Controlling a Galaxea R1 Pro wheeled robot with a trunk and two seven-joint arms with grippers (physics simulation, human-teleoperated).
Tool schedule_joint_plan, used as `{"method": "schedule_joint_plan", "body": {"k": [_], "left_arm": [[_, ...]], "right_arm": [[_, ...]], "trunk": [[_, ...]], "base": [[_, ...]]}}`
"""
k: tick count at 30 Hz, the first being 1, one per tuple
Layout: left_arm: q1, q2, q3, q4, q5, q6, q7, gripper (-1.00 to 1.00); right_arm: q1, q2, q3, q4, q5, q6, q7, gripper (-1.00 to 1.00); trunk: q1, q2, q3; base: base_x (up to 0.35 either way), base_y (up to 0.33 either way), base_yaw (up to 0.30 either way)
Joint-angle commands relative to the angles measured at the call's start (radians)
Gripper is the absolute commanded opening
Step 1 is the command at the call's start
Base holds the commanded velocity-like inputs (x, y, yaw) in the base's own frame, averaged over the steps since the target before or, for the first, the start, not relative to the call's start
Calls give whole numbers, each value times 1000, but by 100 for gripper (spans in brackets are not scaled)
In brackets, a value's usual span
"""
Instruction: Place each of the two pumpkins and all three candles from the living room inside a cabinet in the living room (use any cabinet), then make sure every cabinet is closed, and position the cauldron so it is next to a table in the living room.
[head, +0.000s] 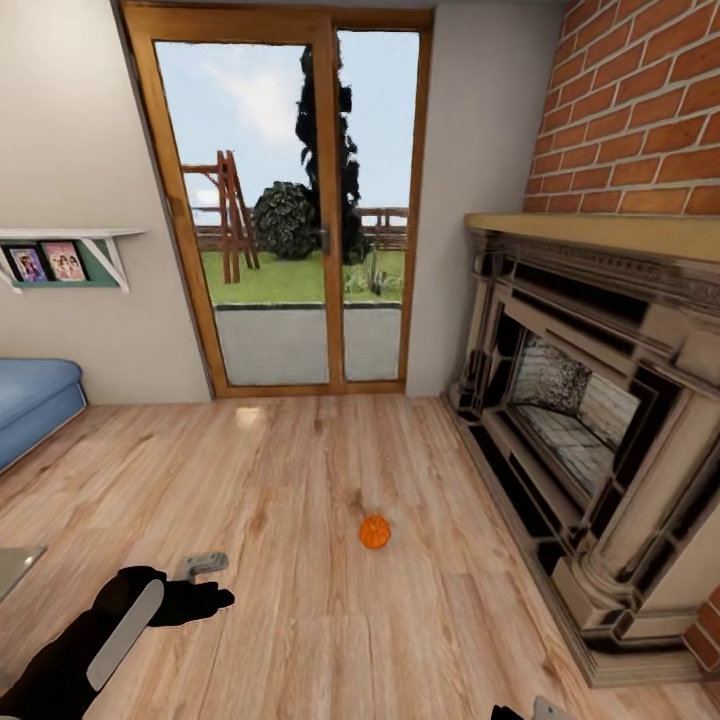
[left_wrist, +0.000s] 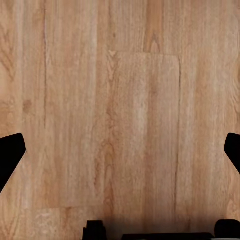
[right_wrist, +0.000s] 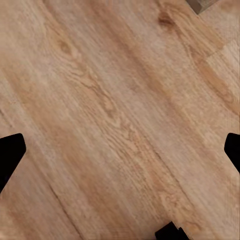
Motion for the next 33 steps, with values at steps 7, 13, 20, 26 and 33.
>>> {"method": "schedule_joint_plan", "body": {"k": [7, 13, 20, 26, 33], "left_arm": [[0, 1, -3, -1, 11, 2, 10, 100], [0, 1, -3, -1, 11, 2, 10, 100], [0, 0, -3, -1, 11, 2, 10, 100], [0, 0, -3, -1, 10, 2, 10, 100], [0, 0, -3, -1, 10, 2, 10, 100]], "right_arm": [[0, -1, 9, -3, -8, -2, -6, 100], [0, -1, 9, -2, -8, -2, -6, 100], [0, -1, 9, -2, -8, -2, -6, 100], [0, -1, 9, -2, -8, -2, -6, 100], [0, -1, 9, -2, -8, -1, -6, 100]], "trunk": [[1, -1, -1], [1, -1, -1], [1, -1, -1], [1, -1, -1], [1, -1, -1]], "base": [[287, 192, 0], [271, 196, 0], [289, 129, 0], [317, 8, 0], [328, -38, 0]]}}
